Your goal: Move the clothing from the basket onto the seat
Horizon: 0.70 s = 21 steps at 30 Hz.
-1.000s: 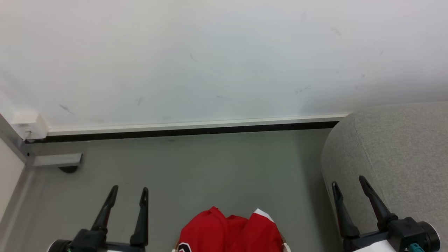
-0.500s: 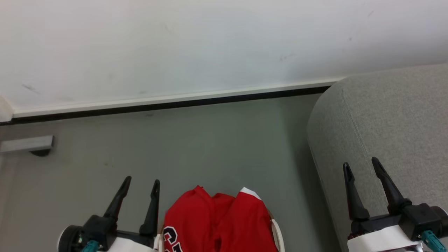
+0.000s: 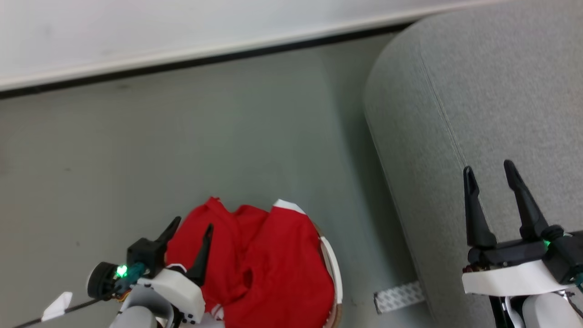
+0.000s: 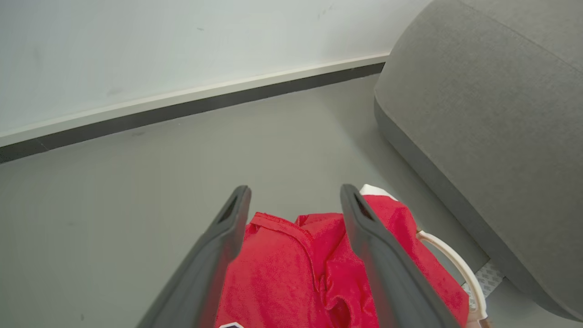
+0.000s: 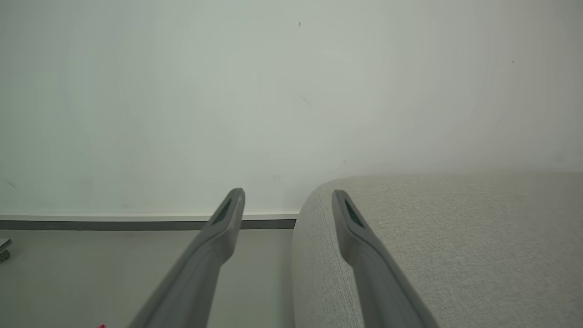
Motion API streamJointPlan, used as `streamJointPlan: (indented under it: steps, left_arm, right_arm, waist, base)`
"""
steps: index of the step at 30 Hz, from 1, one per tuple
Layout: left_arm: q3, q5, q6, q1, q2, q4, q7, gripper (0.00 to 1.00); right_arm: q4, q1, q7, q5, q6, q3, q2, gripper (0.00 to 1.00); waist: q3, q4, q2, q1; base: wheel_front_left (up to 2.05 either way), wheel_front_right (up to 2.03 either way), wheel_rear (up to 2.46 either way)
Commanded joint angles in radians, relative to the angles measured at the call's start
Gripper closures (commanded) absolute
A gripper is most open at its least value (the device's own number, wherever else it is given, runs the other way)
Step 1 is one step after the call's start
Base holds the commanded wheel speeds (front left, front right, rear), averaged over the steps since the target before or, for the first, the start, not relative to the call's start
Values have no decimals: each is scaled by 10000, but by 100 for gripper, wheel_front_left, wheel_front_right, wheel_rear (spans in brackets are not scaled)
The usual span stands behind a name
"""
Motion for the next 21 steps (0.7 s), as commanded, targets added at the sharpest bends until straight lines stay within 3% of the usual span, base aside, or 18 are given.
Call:
streamJointPlan:
  steps: [1, 9, 21]
  left_arm:
    - [-83, 63, -45, -280, 153, 378, 98, 0]
    - [-1368, -196, -160, -1736, 472, 2698, 389, 0]
    - [-4009, -2033, -156, -3380, 1130, 4508, 1378, 0]
  right_arm:
    - [-119, -254, -2, 102, -21, -15, -4, 0]
    - [-648, -737, -2, 459, -21, -213, 2, 0]
    - [-1124, -1254, -2, 865, -21, -137, -1, 0]
  waist:
    - [776, -599, 0, -1]
    - [2202, -1141, 0, -1]
    - [3855, -1805, 0, -1]
  base:
    - [0, 0, 0]
    - [0, 0, 0]
    - [0, 0, 0]
